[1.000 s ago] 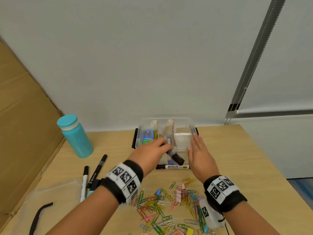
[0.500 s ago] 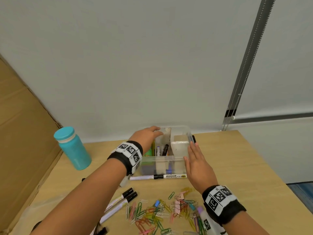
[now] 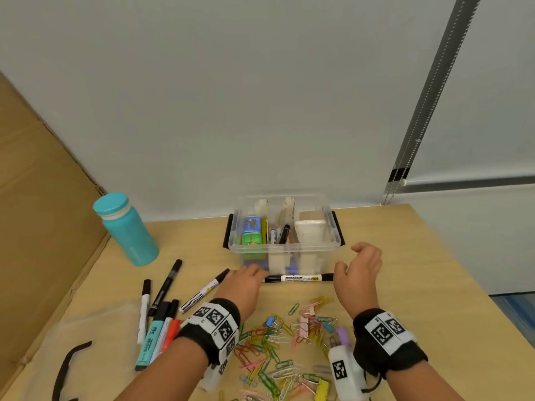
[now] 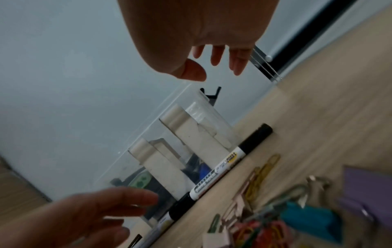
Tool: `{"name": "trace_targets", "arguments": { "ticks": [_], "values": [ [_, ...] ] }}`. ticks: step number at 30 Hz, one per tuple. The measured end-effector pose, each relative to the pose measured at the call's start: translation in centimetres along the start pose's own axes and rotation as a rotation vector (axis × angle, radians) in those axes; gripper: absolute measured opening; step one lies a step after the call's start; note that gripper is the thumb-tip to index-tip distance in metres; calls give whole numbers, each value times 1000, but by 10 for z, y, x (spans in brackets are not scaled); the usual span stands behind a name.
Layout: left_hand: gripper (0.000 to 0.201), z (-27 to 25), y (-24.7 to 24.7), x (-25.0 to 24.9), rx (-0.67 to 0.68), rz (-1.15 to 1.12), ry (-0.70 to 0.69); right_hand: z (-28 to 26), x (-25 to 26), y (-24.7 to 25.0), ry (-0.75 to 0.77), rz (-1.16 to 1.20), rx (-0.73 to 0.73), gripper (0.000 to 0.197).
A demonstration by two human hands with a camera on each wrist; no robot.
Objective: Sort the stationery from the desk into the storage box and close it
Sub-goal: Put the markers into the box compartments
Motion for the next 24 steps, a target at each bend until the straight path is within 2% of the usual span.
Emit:
{"name": "trace_targets", "arguments": {
  "ticks": [2,3,4,6,8,11,14,18,22,24],
  "values": [
    [68,5,-16,2,75,48,35,-7,-22,-18,-139,11,136,20],
    [71,7,-19,0,89,69,39,-11,-26,-31,-165,14,254,15],
    [73,9,-20,-3,94,93,39,-15,-23,-42,-130,-7,377,13],
    [73,11,-21,-9,95,144,44,-24,-1,-58,88,-153,575,13],
    [72,14,-23,-12,110,161,68,-34,22,-77,318,-281,687,31],
    [69,15,-23,-14,115,156,100,-43,32,-101,438,-418,790,54],
    [62,16,-26,-15,147,174,119,-48,31,-113,474,-571,847,55],
    [46,13,-32,-12,209,216,129,-51,29,-111,492,-672,891,37],
    [33,8,-29,-14,192,209,81,-44,58,-86,639,-573,769,40],
    [37,5,-27,-14,161,195,52,-37,85,-64,703,-419,707,27]
  ]
}}
Point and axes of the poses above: each hand's wrist, its own z-axis towards the middle knuckle, its own y-axis out of the back of the hand, x = y × z, the point moved 9 cm from there along z, towards the middle knuckle, and after that the axes turned 11 degrees about y, right-handed, at the moved point
